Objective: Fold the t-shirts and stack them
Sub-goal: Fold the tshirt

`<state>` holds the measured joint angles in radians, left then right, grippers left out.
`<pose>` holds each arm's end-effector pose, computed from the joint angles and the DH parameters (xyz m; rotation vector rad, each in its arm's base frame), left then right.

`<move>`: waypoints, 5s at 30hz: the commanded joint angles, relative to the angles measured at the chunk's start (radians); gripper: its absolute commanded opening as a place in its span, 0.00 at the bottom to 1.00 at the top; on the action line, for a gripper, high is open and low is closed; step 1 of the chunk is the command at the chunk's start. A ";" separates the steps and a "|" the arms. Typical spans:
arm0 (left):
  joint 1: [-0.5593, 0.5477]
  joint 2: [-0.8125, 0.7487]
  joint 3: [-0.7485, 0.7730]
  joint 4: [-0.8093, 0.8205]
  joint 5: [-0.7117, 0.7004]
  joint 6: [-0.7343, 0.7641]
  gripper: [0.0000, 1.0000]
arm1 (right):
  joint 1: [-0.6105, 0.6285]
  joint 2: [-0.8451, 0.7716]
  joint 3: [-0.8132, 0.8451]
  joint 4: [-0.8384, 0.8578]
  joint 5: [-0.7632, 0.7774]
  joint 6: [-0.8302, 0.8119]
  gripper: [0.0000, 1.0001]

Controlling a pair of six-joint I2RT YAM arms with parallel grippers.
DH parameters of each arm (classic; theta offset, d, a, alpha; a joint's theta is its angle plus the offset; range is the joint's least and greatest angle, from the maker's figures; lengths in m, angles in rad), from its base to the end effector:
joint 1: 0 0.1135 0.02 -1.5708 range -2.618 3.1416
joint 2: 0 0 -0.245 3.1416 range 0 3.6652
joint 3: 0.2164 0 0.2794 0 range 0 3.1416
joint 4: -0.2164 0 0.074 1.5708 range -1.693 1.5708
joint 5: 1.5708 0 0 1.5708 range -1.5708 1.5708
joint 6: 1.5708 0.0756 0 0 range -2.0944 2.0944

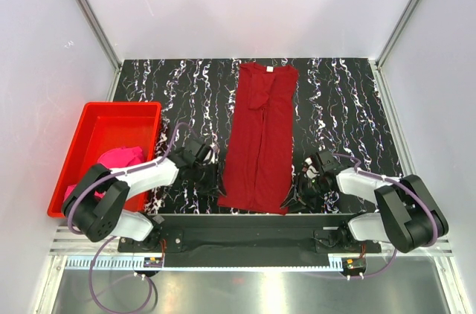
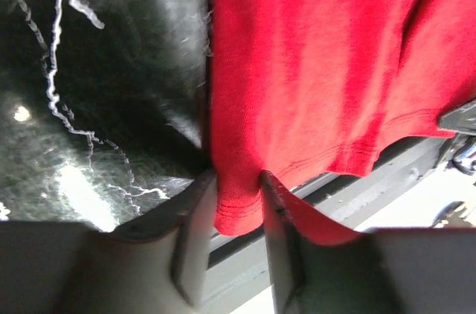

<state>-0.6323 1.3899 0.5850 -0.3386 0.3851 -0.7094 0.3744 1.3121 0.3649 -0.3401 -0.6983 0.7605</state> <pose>0.1994 -0.1813 0.0683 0.0109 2.9295 -0.8418 0.1705 0.1192 0.0372 -0.3943 -2.7747 -1.0739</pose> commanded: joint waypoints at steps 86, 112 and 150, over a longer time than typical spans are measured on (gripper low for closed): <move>0.318 0.856 1.251 -0.241 0.071 -0.041 0.31 | -0.341 1.032 1.555 -0.595 0.057 -0.355 0.23; 0.207 0.547 0.992 -0.178 -0.134 0.249 0.63 | -0.275 0.723 1.238 -0.445 0.255 -0.382 0.73; 0.220 0.811 1.335 -0.303 -0.264 0.269 0.41 | -0.336 1.059 1.677 -0.533 0.215 -0.227 0.12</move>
<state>-0.4255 2.2272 1.8500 -0.6495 0.1646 -0.4446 0.0689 2.3657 2.0045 -0.8825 -0.4980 0.4858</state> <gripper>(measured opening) 0.410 0.125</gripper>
